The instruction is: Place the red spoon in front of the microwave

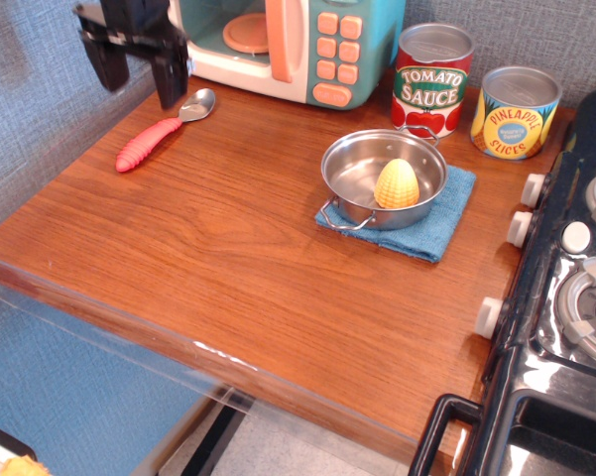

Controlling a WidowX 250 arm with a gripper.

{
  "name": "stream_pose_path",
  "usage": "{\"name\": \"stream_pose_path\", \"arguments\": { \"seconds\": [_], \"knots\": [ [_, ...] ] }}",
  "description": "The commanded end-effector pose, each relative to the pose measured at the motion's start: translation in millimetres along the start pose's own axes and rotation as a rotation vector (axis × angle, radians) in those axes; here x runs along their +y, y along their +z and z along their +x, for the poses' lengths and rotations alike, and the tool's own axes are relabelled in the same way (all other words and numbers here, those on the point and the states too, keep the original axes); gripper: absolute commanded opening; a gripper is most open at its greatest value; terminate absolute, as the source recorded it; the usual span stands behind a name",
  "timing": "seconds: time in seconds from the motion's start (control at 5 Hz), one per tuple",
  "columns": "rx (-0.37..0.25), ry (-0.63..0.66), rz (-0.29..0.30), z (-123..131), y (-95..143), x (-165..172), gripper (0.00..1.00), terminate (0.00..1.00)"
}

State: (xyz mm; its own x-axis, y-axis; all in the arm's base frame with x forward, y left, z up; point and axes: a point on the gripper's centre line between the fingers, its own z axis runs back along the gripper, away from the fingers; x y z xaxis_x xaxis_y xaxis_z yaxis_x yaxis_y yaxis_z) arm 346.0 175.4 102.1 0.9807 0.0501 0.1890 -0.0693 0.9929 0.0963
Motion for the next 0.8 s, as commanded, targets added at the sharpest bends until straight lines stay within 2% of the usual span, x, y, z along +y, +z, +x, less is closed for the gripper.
{"name": "stream_pose_path", "arguments": {
  "seconds": [0.0,0.2,0.4,0.6],
  "knots": [
    [0.011,-0.06,-0.04,-30,24,-45,1.0,0.0],
    [0.023,-0.086,-0.048,-38,20,-55,1.0,0.0],
    [0.028,-0.067,-0.084,-43,19,-54,1.0,0.0],
    [0.028,-0.067,-0.084,-43,19,-54,1.0,1.0]
  ]
}}
